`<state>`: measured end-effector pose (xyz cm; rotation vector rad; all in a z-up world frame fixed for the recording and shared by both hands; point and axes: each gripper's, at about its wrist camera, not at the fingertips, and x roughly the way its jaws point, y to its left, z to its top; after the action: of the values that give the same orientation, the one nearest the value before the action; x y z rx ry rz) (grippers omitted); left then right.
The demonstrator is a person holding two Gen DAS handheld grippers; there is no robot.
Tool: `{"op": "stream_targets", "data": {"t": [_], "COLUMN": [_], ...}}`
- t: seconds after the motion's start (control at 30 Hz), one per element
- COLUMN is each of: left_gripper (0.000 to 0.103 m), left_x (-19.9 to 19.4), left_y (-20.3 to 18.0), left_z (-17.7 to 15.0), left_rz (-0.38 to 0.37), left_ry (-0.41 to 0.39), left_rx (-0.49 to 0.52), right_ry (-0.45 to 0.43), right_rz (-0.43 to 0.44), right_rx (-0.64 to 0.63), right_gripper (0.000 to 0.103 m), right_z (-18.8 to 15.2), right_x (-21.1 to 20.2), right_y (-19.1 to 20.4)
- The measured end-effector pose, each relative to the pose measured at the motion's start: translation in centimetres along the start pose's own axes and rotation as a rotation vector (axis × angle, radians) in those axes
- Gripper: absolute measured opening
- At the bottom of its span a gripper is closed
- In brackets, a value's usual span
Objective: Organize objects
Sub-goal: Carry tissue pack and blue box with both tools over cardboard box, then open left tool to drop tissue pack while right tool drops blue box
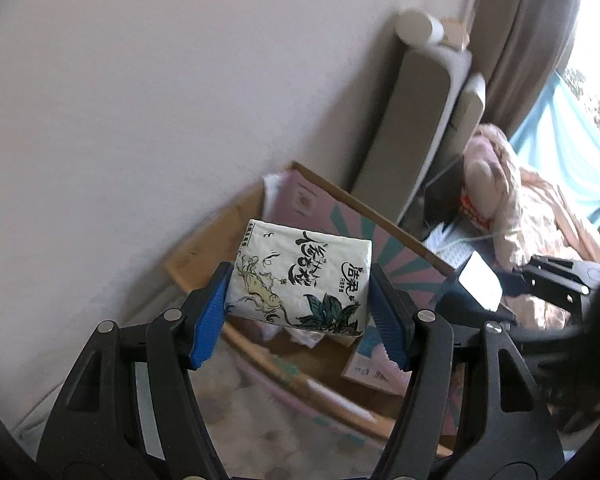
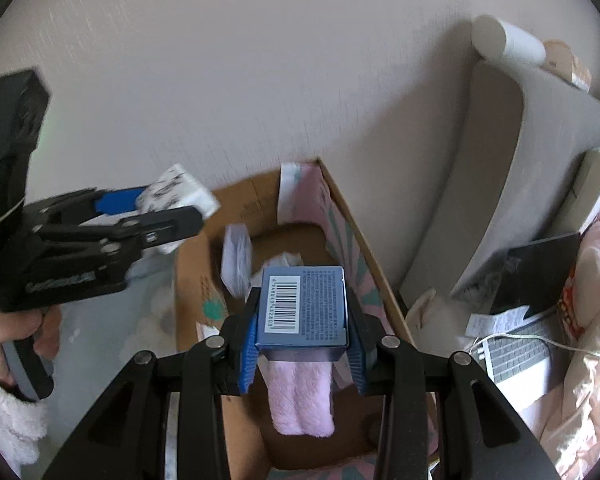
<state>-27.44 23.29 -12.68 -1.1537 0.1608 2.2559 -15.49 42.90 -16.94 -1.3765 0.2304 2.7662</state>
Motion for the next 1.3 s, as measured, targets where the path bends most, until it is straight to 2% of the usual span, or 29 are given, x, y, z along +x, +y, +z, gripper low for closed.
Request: {"op": "stream_targets", "data": {"t": [0.33, 0.8, 0.9, 0.93, 1.0, 1.03, 1.07, 1.1, 1.17, 1.3], "left_gripper": [0.063, 0.063, 0.066, 0.08, 0.103, 0.103, 0.103, 0.103, 0.103, 0.103], "left_x": [6.1, 8.3, 8.7, 8.8, 8.9, 8.8, 8.7, 8.7, 8.8, 8.4], "left_y": [-0.9, -1.3, -1.6, -1.6, -1.6, -1.6, -1.6, -1.5, -1.4, -1.2], "left_z": [-0.2, 0.6, 0.9, 1.0, 1.0, 0.9, 0.9, 0.9, 1.0, 1.1], "left_rz": [-0.021, -0.025, -0.026, -0.03, -0.044, -0.053, -0.057, -0.058, -0.05, -0.042], "left_ry": [0.087, 0.127, 0.151, 0.162, 0.172, 0.165, 0.164, 0.167, 0.171, 0.166], "left_rx": [0.02, 0.053, 0.057, 0.058, 0.058, 0.053, 0.045, 0.038, 0.028, 0.016], "right_ry": [0.062, 0.099, 0.099, 0.105, 0.114, 0.111, 0.111, 0.117, 0.139, 0.137], "right_rz": [-0.014, 0.004, 0.007, 0.017, 0.026, 0.029, 0.03, 0.033, 0.037, 0.028], "right_rx": [-0.006, -0.009, 0.007, 0.018, 0.025, 0.022, 0.017, 0.011, 0.005, 0.02], "right_gripper": [0.034, 0.034, 0.035, 0.037, 0.065, 0.073, 0.088, 0.097, 0.102, 0.102], "right_z": [-1.7, -1.9, -1.9, -1.9, -2.0, -2.0, -2.0, -2.1, -2.4, -2.7], "right_x": [2.8, 3.8, 4.0, 4.1, 4.1, 4.1, 4.1, 4.1, 4.4, 4.3], "right_y": [-0.9, -0.8, -1.0, -1.1, -1.2, -1.2, -1.1, -1.0, -1.0, -1.1]}}
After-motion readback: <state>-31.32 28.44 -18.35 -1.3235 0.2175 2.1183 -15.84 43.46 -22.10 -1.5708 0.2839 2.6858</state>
